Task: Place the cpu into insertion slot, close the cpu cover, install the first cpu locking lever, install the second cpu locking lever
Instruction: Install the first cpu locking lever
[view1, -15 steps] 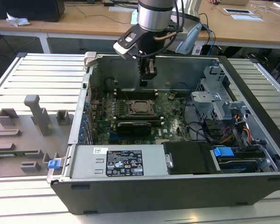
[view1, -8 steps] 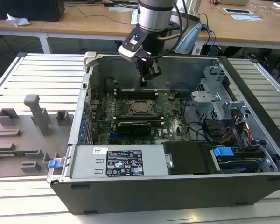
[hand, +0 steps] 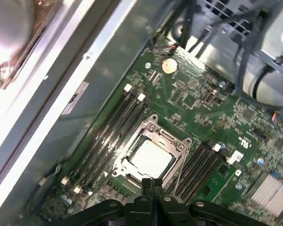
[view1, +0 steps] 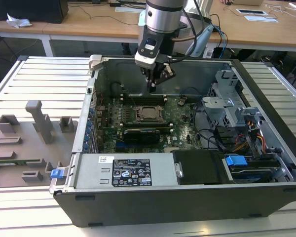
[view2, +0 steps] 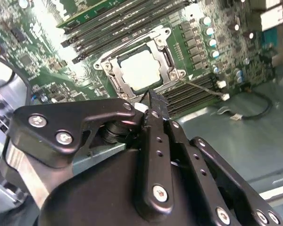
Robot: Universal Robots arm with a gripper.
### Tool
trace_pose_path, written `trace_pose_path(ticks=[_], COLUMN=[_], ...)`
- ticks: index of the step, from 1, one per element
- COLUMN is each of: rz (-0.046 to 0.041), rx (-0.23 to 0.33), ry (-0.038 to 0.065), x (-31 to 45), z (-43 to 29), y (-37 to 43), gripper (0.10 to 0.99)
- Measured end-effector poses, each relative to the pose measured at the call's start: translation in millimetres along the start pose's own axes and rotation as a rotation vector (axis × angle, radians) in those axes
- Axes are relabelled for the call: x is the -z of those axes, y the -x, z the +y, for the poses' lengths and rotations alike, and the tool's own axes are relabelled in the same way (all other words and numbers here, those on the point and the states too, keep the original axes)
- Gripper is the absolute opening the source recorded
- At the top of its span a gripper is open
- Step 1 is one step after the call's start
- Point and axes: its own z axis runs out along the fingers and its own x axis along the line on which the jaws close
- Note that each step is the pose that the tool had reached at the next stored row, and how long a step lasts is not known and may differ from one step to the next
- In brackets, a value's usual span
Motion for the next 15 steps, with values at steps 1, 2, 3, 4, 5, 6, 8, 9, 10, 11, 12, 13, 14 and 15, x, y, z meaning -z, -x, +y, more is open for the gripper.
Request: trace_pose_path(ticks=[1, 2, 3, 4, 5, 6, 8, 9, 10, 11, 12, 13, 14, 15], rz=[-0.0012, -0.0026, -0.0031, -0.0048, -0.0055, -0.0063, -0.009, -0.0101, -0.0108, -0.0119, -0.0132, -0.0145, -0.0153, -0.016], rx=[0.031, 0.07, 0.082, 0.124, 0.143, 0.162, 0.233, 0.261, 0.279, 0.308, 0.341, 0.375, 0.395, 0.412], ry=[-0.001, -0.002, -0.002, -0.003, -0.004, -0.004, -0.006, -0.007, -0.007, -0.008, -0.009, -0.01, -0.01, -0.011], x=[0.0, 0.0, 0.0, 0.0, 0.0, 0.0, 0.0, 0.0, 0.0, 0.0, 0.0, 0.0, 0.0, 0.0], z=[0.0, 0.0, 0.0, 0.0, 0.0, 0.0, 0.0, 0.0, 0.0, 0.0, 0.0, 0.0, 0.0, 0.0], y=[0.0, 0.0, 0.0, 0.0, 0.0, 0.0, 0.0, 0.0, 0.0, 0.0, 0.0, 0.0, 0.0, 0.0], gripper=[0.11, 0.11, 0.11, 0.11, 0.11, 0.11, 0.11, 0.11, 0.11, 0.11, 0.11, 0.11, 0.11, 0.11])
